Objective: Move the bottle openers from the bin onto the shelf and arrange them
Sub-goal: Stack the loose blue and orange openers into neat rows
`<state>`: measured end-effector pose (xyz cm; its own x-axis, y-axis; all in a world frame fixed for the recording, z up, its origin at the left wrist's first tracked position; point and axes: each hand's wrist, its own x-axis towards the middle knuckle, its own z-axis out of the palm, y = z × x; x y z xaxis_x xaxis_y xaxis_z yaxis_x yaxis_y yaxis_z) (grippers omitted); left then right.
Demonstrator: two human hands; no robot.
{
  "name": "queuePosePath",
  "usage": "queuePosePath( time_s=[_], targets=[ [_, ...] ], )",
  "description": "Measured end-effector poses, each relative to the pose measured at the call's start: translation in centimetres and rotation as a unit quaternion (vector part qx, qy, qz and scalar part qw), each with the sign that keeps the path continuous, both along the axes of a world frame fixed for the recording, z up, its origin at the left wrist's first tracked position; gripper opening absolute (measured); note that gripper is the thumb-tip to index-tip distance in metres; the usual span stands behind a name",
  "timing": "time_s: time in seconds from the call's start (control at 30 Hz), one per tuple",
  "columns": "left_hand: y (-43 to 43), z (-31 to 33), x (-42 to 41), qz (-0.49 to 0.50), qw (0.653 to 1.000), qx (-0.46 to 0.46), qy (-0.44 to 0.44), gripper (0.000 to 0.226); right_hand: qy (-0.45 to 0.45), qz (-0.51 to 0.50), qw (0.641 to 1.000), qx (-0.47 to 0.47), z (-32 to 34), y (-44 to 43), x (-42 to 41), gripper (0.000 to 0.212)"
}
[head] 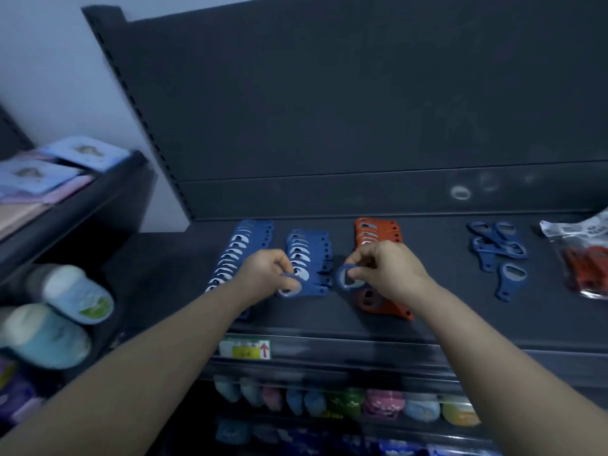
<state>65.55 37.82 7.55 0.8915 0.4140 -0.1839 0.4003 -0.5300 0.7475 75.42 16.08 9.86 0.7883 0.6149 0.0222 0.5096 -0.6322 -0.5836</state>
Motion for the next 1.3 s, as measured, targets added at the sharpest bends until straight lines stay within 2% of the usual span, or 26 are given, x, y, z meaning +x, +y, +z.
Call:
queuePosePath(
  time_s=[0.2, 0.4, 0.47, 0.6, 0.8, 0.9, 1.2, 1.3],
  targets=[
    [0.7, -2.2, 0.3, -0.031, 0.995, 0.089, -0.033, 0.022, 0.005, 0.001, 0.999, -0.054, -1.2, 2.8, -2.7, 0.014],
    [0.9, -2.6, 1.8, -0.049, 0.987, 0.146, -0.047, 0.036, 0.025, 0.001, 0.998, -0.05, -2.4, 5.2, -4.0, 0.018],
    [1.2, -2.8, 1.9, -0.029, 0.985, 0.157, -0.069, 0.036, 0.008, -0.01, 0.998, -0.054, -2.9, 6.0, -4.0, 0.018],
    [2.5, -2.4, 1.4, 0.032, 0.975, 0.189, -0.112, 0.011, -0.039, -0.027, 0.997, -0.068, -3.6, 8.0, -3.5, 0.023],
    [3.1, -2.0, 0.9, 0.029, 0.975, 0.193, -0.105, 0.017, -0.084, -0.031, 0.994, -0.054, -4.7, 9.1, -3.1, 0.023],
    [1.8, -1.5, 1.7, 0.009, 0.976, 0.186, -0.114, 0.017, -0.108, -0.06, 0.992, -0.033, -4.5, 7.5, -2.6, 0.017],
    [-8.2, -0.2, 9.4, -0.113, 0.971, 0.181, -0.106, 0.013, -0.134, -0.205, 0.963, -0.117, -3.3, -5.3, 1.4, 0.018],
    [-12.9, -0.2, 12.4, -0.153, 0.965, 0.188, -0.101, 0.014, -0.124, -0.251, 0.95, -0.136, -3.6, -10.6, 2.8, 0.025]
  ],
)
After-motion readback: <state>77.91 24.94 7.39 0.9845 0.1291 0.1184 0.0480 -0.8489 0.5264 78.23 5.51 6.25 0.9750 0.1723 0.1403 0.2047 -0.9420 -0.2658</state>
